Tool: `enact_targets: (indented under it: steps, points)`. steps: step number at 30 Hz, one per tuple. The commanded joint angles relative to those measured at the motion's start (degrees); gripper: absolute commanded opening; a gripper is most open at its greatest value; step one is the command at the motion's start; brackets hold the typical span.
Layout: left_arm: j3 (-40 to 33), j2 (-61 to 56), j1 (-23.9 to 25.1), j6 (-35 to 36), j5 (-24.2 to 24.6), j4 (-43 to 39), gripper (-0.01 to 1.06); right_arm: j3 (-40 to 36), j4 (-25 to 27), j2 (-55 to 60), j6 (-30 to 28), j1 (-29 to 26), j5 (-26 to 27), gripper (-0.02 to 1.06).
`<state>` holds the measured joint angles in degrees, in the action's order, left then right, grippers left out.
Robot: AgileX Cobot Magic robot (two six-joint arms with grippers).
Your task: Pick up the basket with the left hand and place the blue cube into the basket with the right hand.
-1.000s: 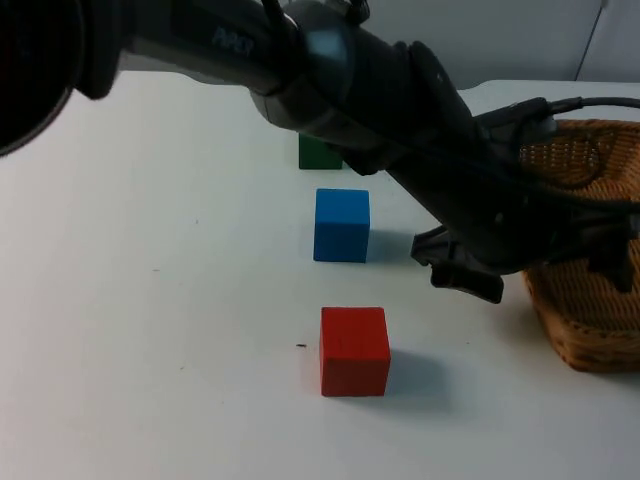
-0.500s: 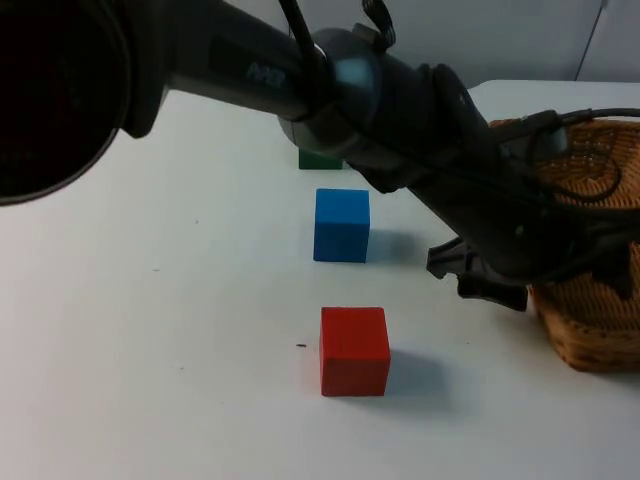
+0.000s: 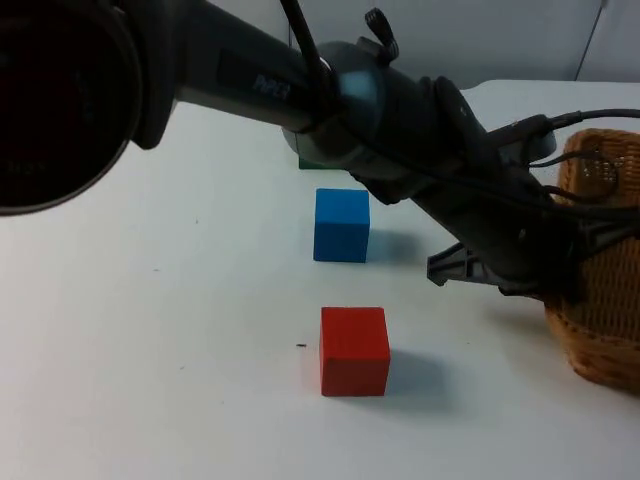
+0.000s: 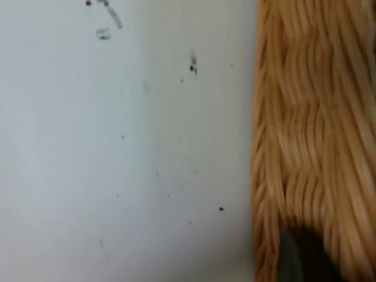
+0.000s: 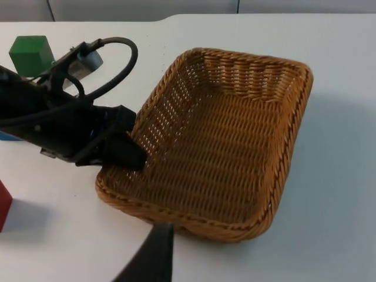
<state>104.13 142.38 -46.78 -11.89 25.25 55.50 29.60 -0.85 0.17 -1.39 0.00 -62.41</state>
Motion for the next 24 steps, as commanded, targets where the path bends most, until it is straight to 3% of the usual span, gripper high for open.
enact_targets:
  steps: [1,12,21,24]
  points:
    - [0.4,-0.7,-0.2,0.5,-2.0,2.5,0.00,-0.4,-0.4,-0.2,-0.1,0.0,0.7,1.04]
    - [-0.3,-6.6,0.7,3.5,-2.0,-0.7,0.00,-0.4,-0.4,-0.2,-0.1,0.0,0.7,1.04]
    - [-12.3,-16.3,6.0,3.3,-3.7,-1.9,0.00,-0.4,-0.4,-0.2,-0.1,0.0,0.7,1.04]
    - [-20.3,-23.4,8.9,-2.8,-3.3,-2.2,0.00,-0.4,-0.4,-0.2,-0.1,0.0,0.7,1.04]
